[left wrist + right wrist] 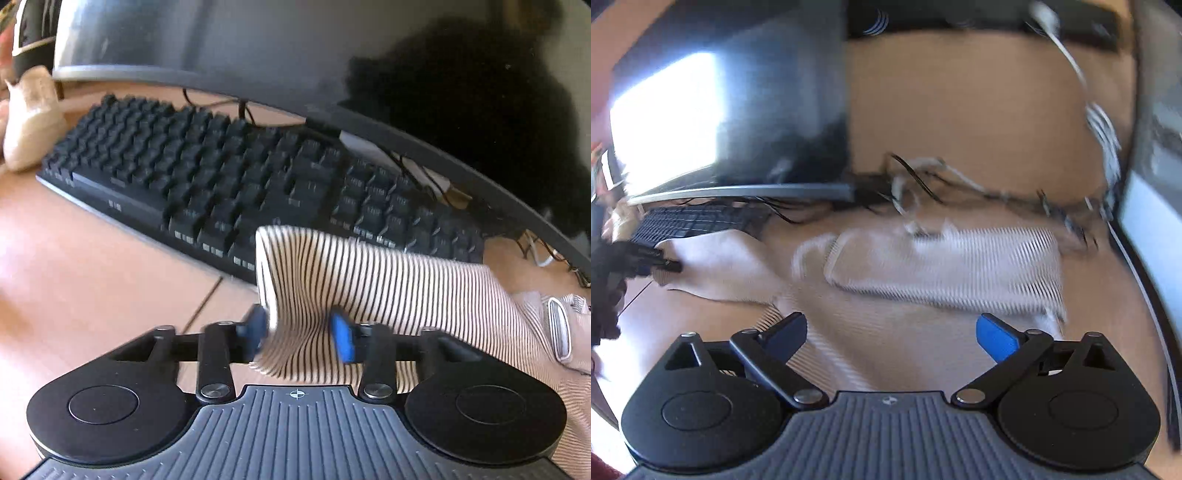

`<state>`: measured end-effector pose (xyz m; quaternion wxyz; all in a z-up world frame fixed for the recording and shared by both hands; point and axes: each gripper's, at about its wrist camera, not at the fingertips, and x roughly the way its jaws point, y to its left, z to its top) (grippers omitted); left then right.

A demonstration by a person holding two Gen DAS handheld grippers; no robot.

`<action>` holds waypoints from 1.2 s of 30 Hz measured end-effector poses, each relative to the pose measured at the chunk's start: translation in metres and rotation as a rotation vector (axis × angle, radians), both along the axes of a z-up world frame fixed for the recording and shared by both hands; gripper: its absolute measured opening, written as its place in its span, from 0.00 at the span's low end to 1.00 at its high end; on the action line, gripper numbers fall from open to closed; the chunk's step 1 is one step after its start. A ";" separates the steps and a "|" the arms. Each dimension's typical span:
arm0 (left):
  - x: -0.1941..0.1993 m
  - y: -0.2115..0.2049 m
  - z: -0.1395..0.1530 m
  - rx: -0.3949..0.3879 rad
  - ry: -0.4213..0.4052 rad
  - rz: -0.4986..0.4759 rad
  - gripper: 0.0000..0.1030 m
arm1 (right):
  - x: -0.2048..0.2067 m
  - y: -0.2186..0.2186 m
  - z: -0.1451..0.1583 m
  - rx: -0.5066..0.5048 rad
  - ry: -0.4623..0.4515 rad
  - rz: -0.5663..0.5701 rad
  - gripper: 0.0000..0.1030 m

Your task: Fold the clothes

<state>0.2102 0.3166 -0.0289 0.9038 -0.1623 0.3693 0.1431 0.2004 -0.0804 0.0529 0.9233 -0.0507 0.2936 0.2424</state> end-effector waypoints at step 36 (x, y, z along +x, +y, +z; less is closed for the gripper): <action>0.040 -0.220 0.140 -0.192 -0.278 -0.622 0.92 | 0.079 0.000 0.060 0.116 -0.244 -0.107 0.06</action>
